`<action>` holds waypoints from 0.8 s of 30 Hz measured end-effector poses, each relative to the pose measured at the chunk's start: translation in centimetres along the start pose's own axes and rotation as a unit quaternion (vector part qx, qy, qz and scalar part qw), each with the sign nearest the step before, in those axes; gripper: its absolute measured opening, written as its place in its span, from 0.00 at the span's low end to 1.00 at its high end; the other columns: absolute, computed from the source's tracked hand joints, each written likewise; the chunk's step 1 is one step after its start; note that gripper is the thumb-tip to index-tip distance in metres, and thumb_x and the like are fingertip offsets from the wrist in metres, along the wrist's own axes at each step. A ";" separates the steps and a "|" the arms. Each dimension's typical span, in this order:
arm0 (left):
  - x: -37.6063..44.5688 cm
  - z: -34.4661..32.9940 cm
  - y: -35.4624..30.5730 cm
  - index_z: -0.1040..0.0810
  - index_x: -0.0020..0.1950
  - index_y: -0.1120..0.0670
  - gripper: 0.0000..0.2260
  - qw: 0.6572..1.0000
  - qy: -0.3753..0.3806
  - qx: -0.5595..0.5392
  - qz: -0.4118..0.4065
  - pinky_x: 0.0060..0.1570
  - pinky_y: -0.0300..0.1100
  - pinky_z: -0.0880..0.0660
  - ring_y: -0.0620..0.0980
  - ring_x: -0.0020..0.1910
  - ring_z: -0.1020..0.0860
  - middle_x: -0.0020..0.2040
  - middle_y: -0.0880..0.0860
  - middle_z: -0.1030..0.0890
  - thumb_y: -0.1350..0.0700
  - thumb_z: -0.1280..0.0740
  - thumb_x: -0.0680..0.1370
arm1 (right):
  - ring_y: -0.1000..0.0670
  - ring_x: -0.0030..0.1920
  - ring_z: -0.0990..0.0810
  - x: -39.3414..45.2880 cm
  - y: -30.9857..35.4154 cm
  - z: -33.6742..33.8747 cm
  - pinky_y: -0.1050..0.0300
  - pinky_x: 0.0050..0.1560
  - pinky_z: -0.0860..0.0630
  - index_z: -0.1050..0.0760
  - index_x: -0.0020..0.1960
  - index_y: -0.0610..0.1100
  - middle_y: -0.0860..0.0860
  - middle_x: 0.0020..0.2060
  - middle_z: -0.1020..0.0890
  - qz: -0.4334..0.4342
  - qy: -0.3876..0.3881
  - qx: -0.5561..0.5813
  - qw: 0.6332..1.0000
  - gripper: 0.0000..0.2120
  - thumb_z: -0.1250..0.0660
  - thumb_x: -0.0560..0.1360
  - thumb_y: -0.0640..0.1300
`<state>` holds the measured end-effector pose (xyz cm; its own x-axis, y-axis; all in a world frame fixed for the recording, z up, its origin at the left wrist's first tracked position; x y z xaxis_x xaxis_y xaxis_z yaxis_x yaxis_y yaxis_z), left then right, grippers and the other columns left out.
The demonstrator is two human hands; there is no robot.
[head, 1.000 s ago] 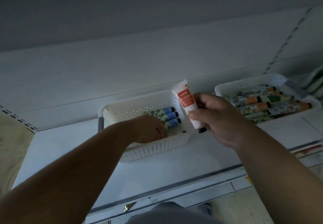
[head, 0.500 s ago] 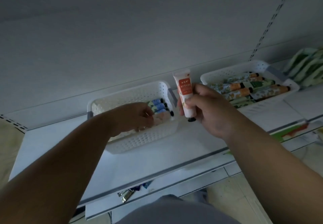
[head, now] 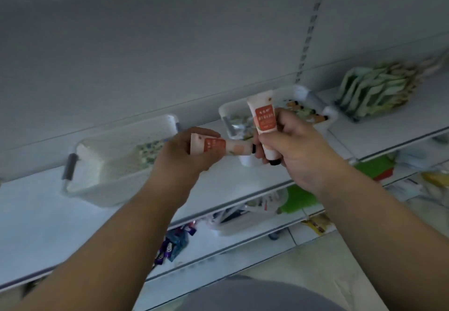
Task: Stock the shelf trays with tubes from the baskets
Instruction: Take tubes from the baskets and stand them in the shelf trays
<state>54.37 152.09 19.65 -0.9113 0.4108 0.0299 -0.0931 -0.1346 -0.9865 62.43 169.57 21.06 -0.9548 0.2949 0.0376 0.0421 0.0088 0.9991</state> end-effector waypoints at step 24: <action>10.1 -47.3 -3.5 0.28 0.47 0.49 0.05 0.978 0.202 -0.023 0.040 0.28 0.44 0.32 0.52 0.30 0.25 0.32 0.53 0.23 0.49 0.37 0.75 | 0.53 0.34 0.25 -1.1 1.9 45.4 0.61 0.37 0.28 0.23 0.45 0.47 0.48 0.34 0.23 -0.016 -0.251 -0.160 0.954 0.08 0.38 0.80 0.47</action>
<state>64.48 199.37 15.79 -0.6813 0.7245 -0.1042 -0.0011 -0.1434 -0.9897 76.91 212.63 21.98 -0.6891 0.7211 0.0719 -0.1547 -0.2433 0.9575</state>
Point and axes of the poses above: each hand's wrist, its own x-axis towards the middle knuckle, its own z-axis out of the back of the hand, y = z × x, the point moved 6 cm from there along x, towards the middle knuckle
